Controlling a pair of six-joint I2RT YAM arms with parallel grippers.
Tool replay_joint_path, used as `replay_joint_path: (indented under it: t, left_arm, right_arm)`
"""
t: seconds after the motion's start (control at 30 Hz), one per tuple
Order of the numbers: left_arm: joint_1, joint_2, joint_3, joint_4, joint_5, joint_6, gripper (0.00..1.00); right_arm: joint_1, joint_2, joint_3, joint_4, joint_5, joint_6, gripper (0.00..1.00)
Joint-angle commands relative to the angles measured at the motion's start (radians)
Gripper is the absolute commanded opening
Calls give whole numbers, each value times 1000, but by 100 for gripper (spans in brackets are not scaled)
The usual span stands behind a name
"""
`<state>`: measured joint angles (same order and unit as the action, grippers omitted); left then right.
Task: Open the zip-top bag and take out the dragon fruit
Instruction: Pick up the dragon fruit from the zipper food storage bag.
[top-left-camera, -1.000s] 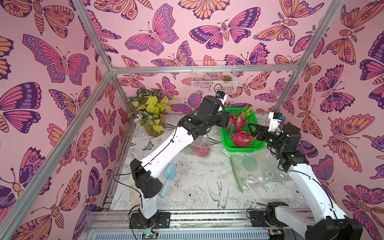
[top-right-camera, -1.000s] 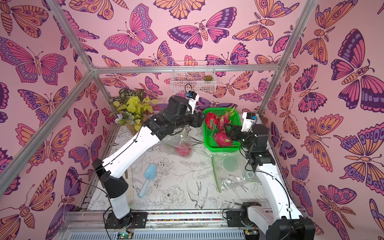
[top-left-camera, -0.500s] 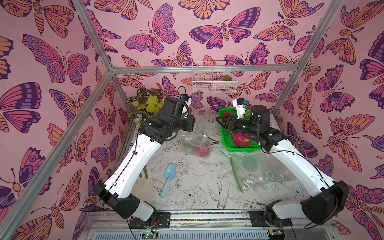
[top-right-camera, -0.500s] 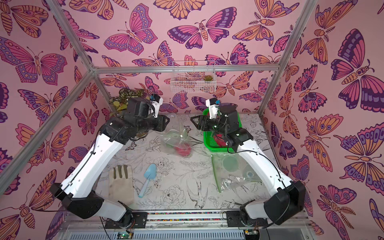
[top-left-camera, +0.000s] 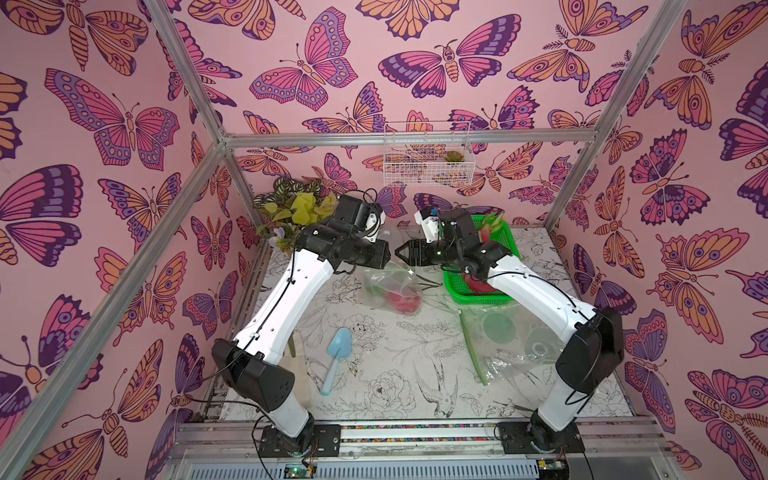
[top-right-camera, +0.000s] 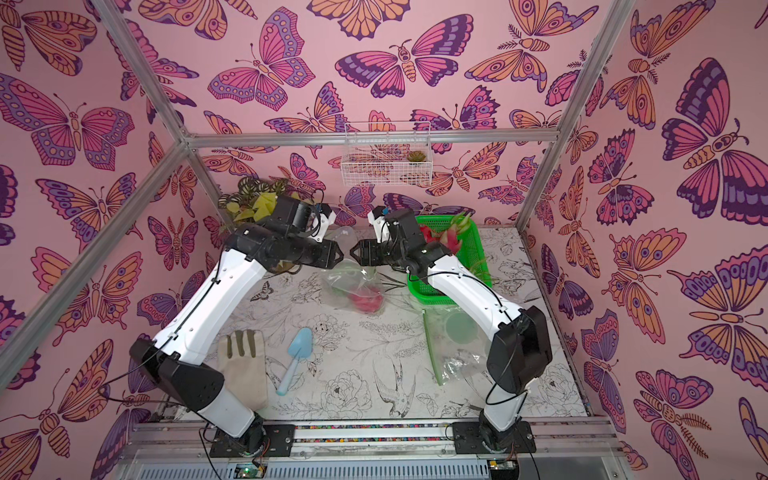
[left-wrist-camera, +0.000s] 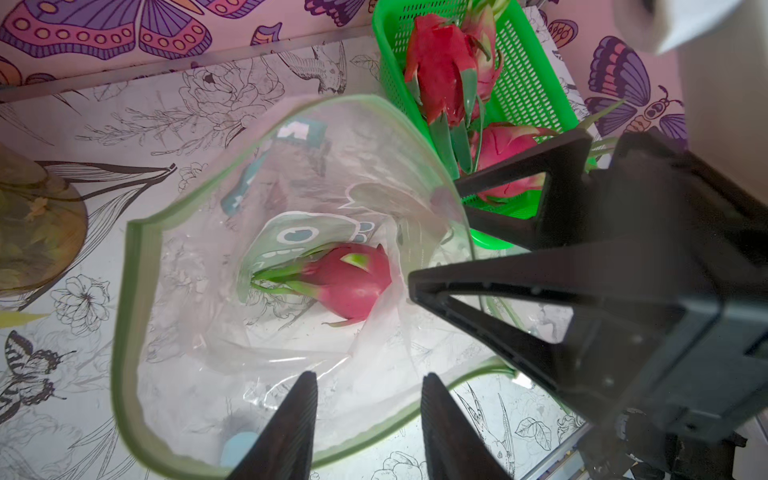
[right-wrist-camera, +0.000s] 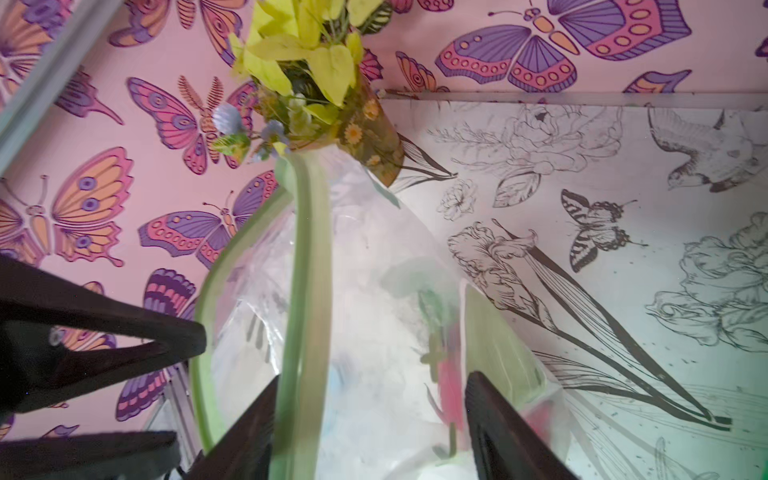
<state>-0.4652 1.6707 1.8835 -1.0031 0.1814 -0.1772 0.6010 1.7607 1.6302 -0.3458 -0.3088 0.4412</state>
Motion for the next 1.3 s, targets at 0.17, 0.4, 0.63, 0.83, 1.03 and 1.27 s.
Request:
replay_joint_path:
  t: [0.17, 0.4, 0.63, 0.83, 1.03, 1.27]
  left_arm:
    - [20, 132, 99, -14, 71, 27, 41]
    - [17, 217, 140, -23, 132, 21, 42]
    - [12, 255, 103, -68, 171, 43, 44]
    - [11, 282, 79, -111, 187, 58, 46]
    - [11, 293, 35, -136, 204, 46, 47]
    - [13, 288, -25, -138, 173, 30, 49]
  right_arm:
    - [6, -5, 44, -3, 16, -10, 35]
    - [6, -57, -10, 72, -45, 36, 43]
    - [-37, -145, -75, 89, -86, 48, 58]
    - [-142, -269, -191, 78, -86, 36, 61]
    - [-187, -288, -313, 115, -105, 61, 61]
    - [-185, -195, -385, 202, -159, 148, 57]
